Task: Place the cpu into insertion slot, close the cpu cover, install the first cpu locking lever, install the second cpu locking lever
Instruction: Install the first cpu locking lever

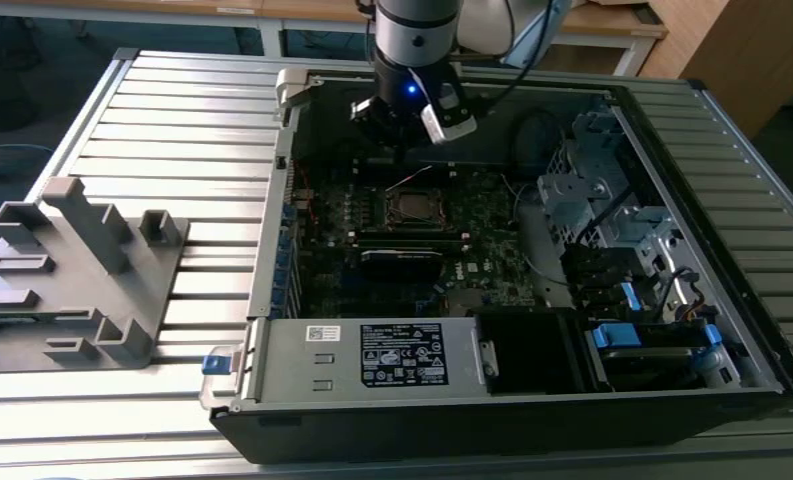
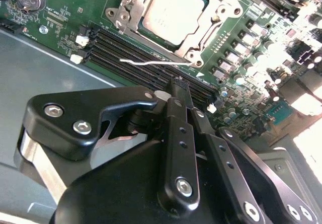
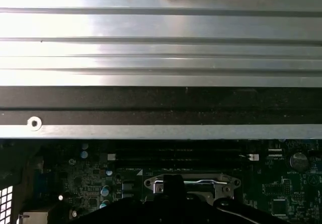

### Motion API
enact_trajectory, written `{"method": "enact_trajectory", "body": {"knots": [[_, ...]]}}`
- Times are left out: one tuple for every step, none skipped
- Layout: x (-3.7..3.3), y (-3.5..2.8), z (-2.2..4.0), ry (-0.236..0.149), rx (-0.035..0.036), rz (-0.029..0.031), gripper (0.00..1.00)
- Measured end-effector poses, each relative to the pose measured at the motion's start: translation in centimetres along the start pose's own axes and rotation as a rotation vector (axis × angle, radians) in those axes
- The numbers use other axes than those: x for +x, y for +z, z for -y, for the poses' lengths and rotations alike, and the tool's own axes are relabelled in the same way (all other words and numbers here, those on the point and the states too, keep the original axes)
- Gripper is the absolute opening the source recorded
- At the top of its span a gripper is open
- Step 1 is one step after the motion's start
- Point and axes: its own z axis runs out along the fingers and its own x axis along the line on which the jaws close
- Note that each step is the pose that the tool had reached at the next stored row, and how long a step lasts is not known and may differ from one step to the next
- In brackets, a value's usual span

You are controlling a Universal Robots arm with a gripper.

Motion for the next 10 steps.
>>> {"method": "enact_trajectory", "body": {"knots": [[-0.06,0.03,0.0,0.0,-0.0001,0.0,0.11],[-0.1,0.05,0.01,0.0,0.0,0.0001,0.11],[-0.12,0.06,0.01,0.0,0.0002,0.0,0.11],[-0.15,0.07,0.01,0.0,0.0002,0.0,0.11],[-0.2,0.09,0.01,0.0,0.0001,0.0002,0.11],[-0.28,0.11,0.01,0.0,0.0,0.0003,0.11],[-0.37,0.11,0.01,0.0,0.0001,0.0002,0.11],[-0.42,0.11,0.01,0.0,0.0003,0.0001,0.11],[-0.45,0.11,0.01,0.0,0.0004,0.0,0.11],[-0.45,0.11,0.01,0.0,0.0004,0.0,0.11]]}}
